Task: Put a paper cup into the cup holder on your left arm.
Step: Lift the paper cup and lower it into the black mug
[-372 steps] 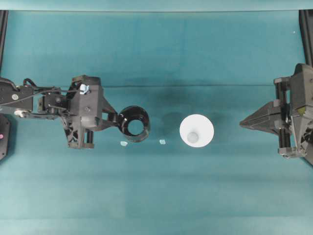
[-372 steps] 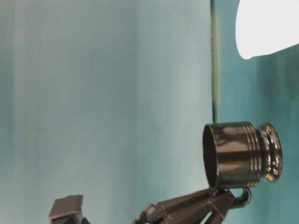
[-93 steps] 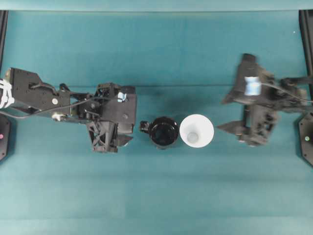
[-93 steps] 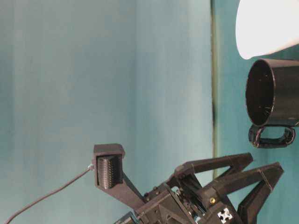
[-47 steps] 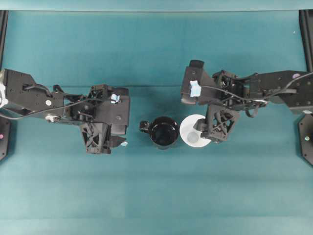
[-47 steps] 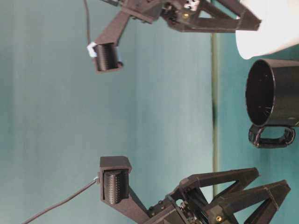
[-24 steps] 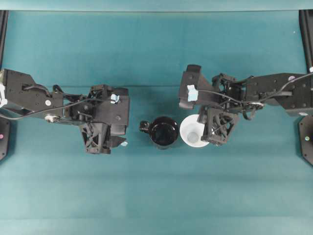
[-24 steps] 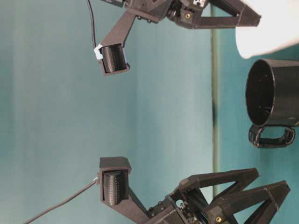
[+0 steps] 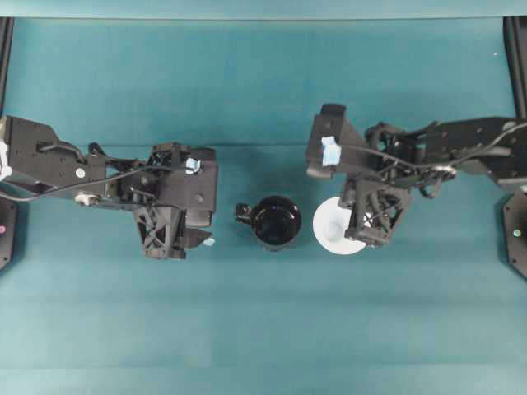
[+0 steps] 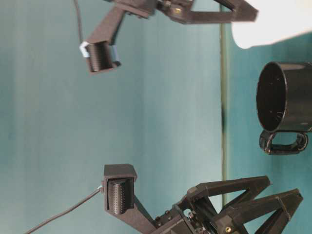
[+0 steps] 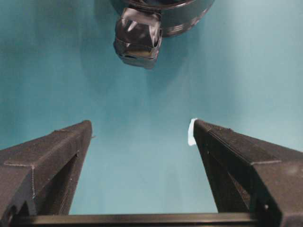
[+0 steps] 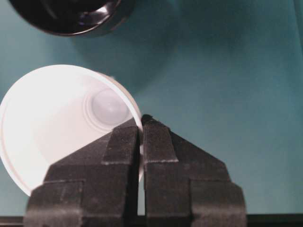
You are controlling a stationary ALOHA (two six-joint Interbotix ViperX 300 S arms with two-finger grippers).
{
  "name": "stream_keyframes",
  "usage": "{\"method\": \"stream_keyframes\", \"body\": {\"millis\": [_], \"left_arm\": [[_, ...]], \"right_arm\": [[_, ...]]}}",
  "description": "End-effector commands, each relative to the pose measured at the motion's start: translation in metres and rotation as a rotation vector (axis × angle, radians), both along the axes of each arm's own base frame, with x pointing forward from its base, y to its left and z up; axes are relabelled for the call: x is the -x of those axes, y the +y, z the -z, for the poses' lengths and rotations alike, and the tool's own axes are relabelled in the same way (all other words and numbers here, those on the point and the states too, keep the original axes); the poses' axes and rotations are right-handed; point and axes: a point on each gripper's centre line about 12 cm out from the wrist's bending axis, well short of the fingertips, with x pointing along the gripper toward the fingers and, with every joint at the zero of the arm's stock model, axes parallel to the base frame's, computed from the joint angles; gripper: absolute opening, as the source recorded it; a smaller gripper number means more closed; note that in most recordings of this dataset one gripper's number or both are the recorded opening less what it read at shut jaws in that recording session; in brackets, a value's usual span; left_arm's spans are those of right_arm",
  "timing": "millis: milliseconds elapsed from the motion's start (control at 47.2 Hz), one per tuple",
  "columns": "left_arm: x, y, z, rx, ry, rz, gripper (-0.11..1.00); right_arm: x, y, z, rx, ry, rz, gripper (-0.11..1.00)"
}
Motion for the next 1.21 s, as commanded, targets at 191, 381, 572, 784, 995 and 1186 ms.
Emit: {"method": "stream_keyframes", "body": {"millis": [191, 381, 572, 784, 995, 1186], "left_arm": [[-0.002, -0.001, -0.007, 0.001, -0.026, -0.001, 0.94], [-0.001, -0.001, -0.007, 0.001, -0.025, -0.001, 0.94], [0.003, -0.001, -0.007, 0.002, -0.023, -0.002, 0.94], [0.004, -0.001, -0.01, 0.002, -0.032, -0.002, 0.94], [0.004, -0.001, -0.011, 0.002, -0.035, -0.002, 0.94], [0.003, -0.001, -0.011, 0.002, -0.037, -0.002, 0.94]], "right_arm": [[-0.017, -0.005, -0.074, -0.044, -0.142, 0.044, -0.01], [-0.034, -0.008, -0.095, -0.039, -0.175, 0.039, -0.01], [-0.052, -0.011, -0.098, -0.034, -0.201, 0.037, -0.01], [-0.062, -0.015, -0.092, -0.02, -0.207, 0.038, -0.01], [-0.066, -0.016, -0.073, -0.014, -0.206, 0.043, -0.01], [-0.068, -0.014, -0.038, -0.018, -0.155, 0.043, -0.01]]}}
